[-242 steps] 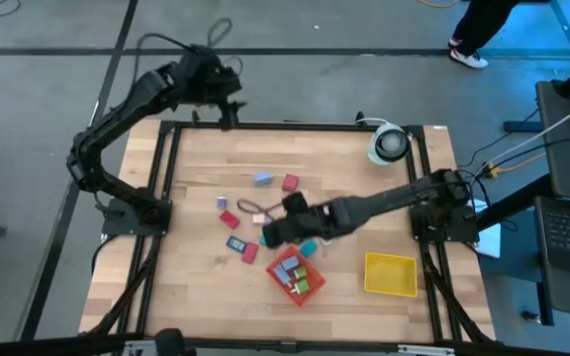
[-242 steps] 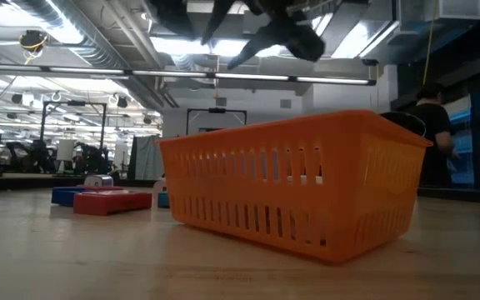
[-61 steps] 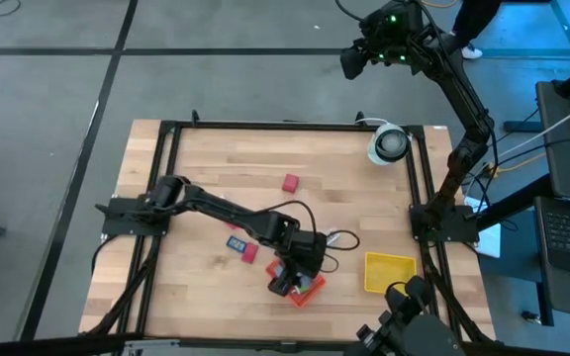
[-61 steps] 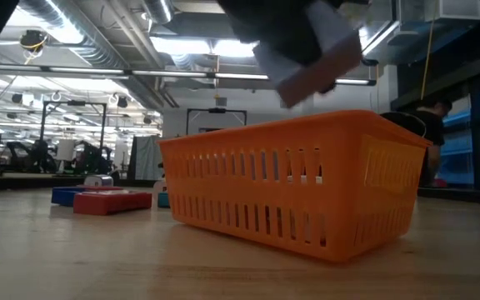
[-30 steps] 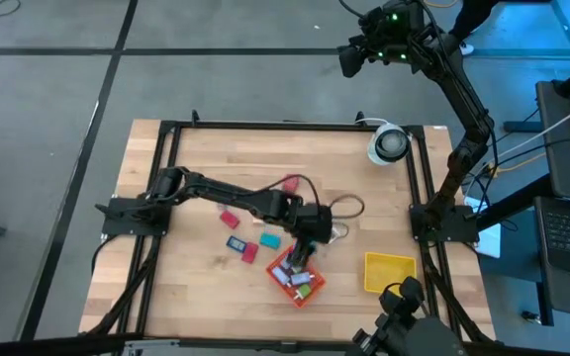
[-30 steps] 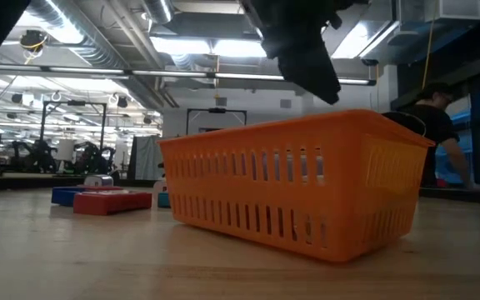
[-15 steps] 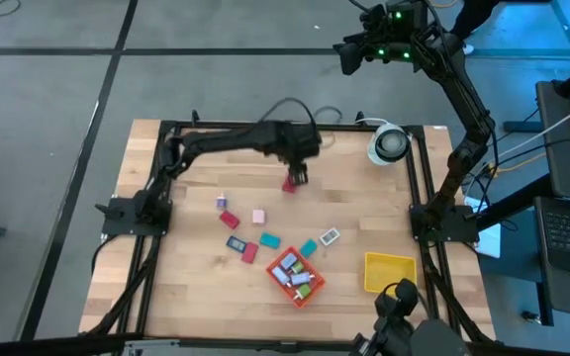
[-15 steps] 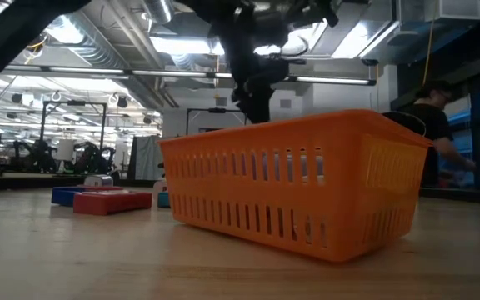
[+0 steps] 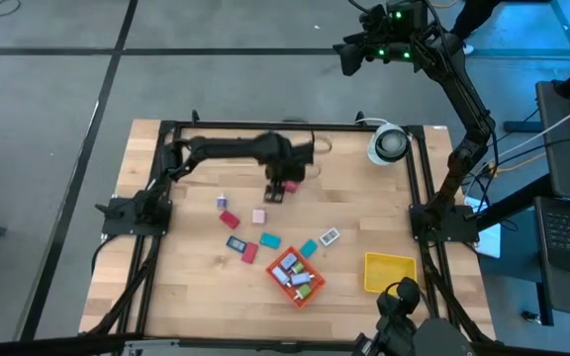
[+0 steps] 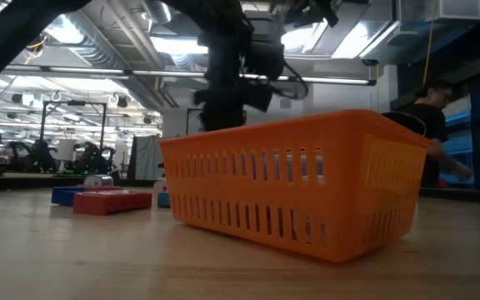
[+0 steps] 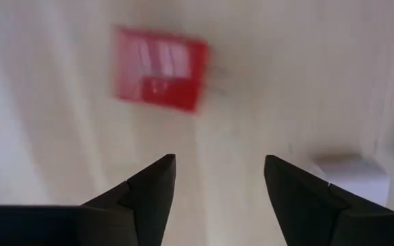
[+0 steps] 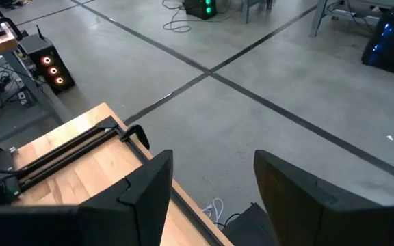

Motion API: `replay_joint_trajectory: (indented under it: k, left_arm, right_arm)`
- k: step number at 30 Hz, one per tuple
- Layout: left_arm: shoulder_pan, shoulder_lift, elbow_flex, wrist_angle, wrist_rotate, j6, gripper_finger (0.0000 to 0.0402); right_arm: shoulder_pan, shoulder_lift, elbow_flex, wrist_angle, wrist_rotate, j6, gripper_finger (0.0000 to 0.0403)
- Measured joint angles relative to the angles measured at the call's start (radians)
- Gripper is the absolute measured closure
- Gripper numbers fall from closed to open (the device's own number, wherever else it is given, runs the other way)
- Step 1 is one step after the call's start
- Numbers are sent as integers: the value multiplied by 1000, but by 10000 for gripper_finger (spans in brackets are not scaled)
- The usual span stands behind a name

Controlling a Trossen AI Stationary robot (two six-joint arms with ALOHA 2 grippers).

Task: Pick & Place Office items
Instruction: Put the violet charger adapter into the orange bin

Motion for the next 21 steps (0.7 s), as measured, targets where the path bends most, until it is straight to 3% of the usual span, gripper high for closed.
replay_joint_trajectory:
  k: [9, 15, 21]
  left_arm:
    - [-126, -30, -236, 19, -20, 26, 176]
    - [-179, -95, -298, 16, -40, 66, 174]
    - [-165, -177, -298, 44, -51, -4, 171]
  right_arm:
    - [-1, 0, 0, -2, -42, -19, 192]
    - [-1, 0, 0, -2, -47, -17, 192]
    - [1, 1, 0, -2, -48, -9, 192]
